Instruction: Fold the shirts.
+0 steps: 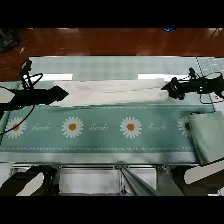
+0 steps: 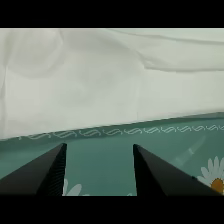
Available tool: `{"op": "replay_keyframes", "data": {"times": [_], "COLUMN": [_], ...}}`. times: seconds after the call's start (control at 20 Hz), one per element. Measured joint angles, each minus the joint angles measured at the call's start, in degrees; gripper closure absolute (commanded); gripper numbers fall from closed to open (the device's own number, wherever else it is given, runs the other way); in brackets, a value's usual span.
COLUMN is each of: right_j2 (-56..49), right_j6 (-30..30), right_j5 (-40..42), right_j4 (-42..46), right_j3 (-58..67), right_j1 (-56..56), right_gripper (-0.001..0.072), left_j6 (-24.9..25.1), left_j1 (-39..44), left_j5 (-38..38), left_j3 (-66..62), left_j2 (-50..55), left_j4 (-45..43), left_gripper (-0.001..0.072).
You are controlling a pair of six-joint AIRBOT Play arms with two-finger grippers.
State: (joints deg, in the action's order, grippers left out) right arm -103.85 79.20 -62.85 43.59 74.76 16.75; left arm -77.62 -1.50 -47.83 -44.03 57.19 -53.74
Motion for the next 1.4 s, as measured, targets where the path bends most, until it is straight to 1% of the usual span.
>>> {"op": "replay_keyframes", "data": {"times": [0.05,0.1,0.2,0.3,0.4,0.55,0.65,0.85,1.0,1.2,1.4], "right_j2": [-0.90,-1.36,-1.18,1.36,6.88,19.78,29.40,46.56,55.82,62.51,64.83], "right_j6": [0.02,-0.07,-0.57,-0.87,-0.52,-0.20,-0.11,1.25,2.08,3.26,3.76], "right_j5": [0.24,0.26,-0.04,-1.18,-1.84,-2.25,-2.19,-3.78,-5.88,-8.37,-10.21], "right_j4": [0.37,0.24,-0.92,0.39,4.83,10.67,13.22,13.55,11.61,9.90,8.22], "right_j3": [1.38,2.73,5.25,6.56,6.05,0.70,-4.46,-13.86,-17.42,-18.95,-19.39], "right_j1": [-1.18,-2.14,-3.58,-4.26,-4.87,-5.51,-5.68,-5.79,-5.86,-5.86,-5.86], "right_gripper": [0.0688,0.0688,0.0688,0.0689,0.0689,0.0689,0.0689,0.0688,0.0688,0.0688,0.0688], "left_j6": [0.00,0.00,-0.04,0.09,0.90,1.55,1.73,1.53,-1.16,-4.81,-6.97], "left_j1": [0.11,0.15,0.24,0.31,0.81,4.00,7.87,19.28,27.91,37.97,44.68], "left_j5": [0.61,1.33,1.44,1.20,-0.35,-1.29,-1.07,-1.57,-3.45,-8.85,-12.35], "left_j3": [0.11,0.13,0.11,-0.44,-1.73,-5.11,-8.68,-20.20,-30.86,-43.80,-51.58], "left_j2": [0.22,0.33,0.52,0.59,0.68,2.01,5.53,18.71,31.08,46.14,55.32], "left_j4": [-0.02,0.20,1.25,3.02,4.76,6.19,6.67,6.97,7.04,7.48,10.99], "left_gripper": [0.0204,0.0260,0.0697,0.0689,0.0689,0.0690,0.0690,0.0690,0.0690,0.0690,0.0689]}}
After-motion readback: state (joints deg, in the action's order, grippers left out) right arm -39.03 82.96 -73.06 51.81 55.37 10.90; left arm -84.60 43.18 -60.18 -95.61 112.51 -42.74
